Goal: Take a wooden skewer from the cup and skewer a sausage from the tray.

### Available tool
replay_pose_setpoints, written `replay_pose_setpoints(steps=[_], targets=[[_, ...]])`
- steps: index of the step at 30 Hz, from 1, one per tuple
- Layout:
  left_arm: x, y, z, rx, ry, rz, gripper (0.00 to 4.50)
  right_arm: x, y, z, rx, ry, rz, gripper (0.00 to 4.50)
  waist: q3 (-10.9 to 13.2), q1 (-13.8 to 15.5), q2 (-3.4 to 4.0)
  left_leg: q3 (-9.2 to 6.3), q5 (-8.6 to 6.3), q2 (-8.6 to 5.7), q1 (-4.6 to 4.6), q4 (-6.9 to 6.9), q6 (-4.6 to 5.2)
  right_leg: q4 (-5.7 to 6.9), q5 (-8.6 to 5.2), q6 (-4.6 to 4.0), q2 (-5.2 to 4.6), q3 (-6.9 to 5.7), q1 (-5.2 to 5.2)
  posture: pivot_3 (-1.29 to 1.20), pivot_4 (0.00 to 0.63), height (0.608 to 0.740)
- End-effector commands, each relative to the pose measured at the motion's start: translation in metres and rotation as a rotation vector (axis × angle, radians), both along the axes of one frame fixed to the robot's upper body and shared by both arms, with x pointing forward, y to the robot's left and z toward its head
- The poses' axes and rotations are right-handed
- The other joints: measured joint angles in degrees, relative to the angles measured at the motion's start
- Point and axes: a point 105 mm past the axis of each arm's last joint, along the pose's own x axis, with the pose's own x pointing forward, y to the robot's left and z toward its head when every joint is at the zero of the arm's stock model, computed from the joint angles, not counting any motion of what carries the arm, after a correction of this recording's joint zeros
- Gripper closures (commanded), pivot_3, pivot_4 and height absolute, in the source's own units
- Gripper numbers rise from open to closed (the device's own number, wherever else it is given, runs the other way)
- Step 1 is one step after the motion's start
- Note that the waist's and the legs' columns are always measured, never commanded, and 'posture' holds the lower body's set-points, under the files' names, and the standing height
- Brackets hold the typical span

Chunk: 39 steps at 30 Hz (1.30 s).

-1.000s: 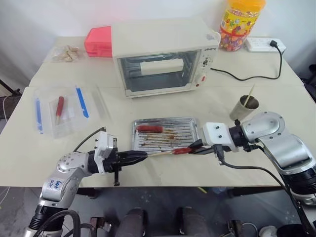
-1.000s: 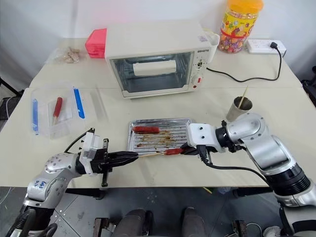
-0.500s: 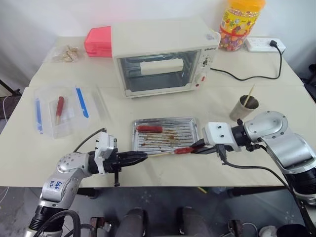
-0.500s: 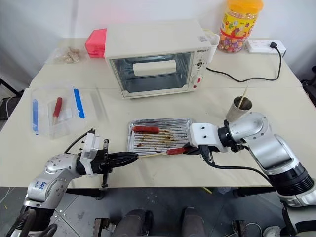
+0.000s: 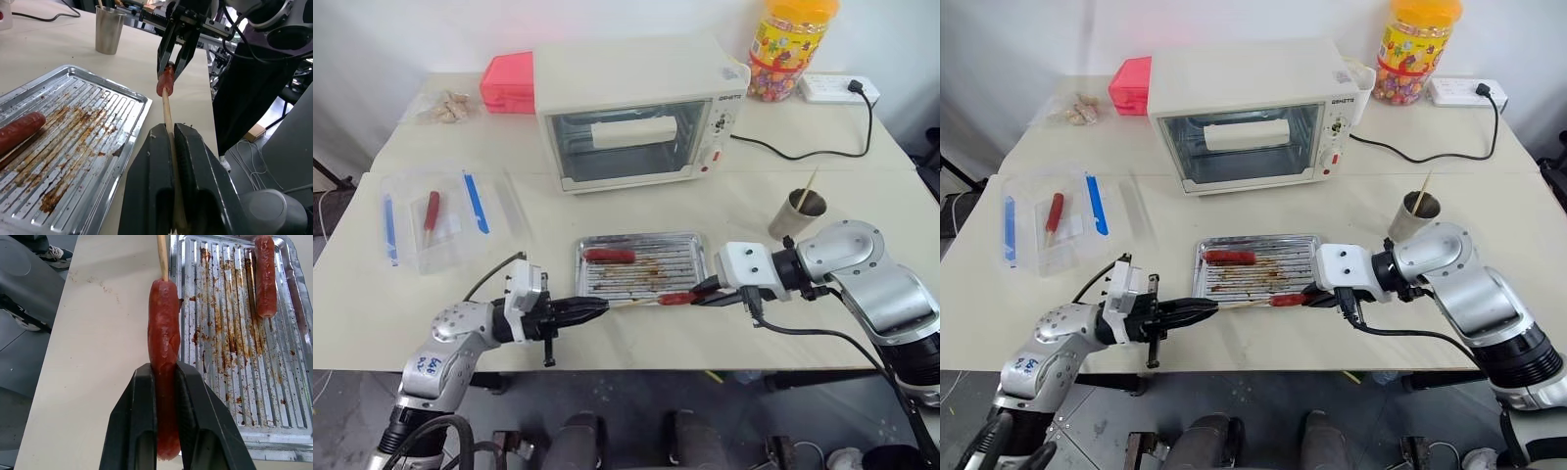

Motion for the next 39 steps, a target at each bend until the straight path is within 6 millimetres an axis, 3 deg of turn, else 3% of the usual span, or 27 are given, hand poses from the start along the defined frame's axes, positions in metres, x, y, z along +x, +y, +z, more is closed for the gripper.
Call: replay_pose_setpoints(steps=[1,10,29,39], targets=[[-0.002,-0.005,0.006,-0.015,-0.025,-0.03,4.5,-0.004,0.01,0.011,0.029,-0.038,0.056,4.3,0.0,-0.01,0.0,0.0,0.0,0.0,0.0,0.0,0.0,0.0,0.0,0.0,0.0,0.0,0.0,0.0,0.15,0.74],[0.001,-0.011,-0.006,0.037,-0.008,-0.046,4.5,-0.005,0.015,0.014,0.031,-0.053,0.105,4.3,0.0,0.02,0.0,0.0,0.0,0.0,0.0,0.01,0.0,0.01,0.0,0.0,0.0,-0.01,0.0,0.0,0.15,0.74],[0.017,-0.084,-0.001,0.031,-0.024,-0.213,4.5,-0.005,0.047,0.013,0.059,-0.061,0.177,4.3,0.01,0.02,-0.02,0.0,0.01,-0.04,-0.01,0.06,0.01,0.08,0.0,0.01,0.04,-0.04,-0.01,0.0,0.15,0.74],[0.014,-0.087,-0.001,0.018,-0.014,-0.241,4.5,-0.013,0.053,0.017,0.101,-0.047,0.241,4.3,0.01,0.04,-0.02,0.0,0.01,-0.03,-0.01,0.06,0.01,0.08,0.0,0.01,0.04,-0.04,-0.01,0.0,0.15,0.74]])
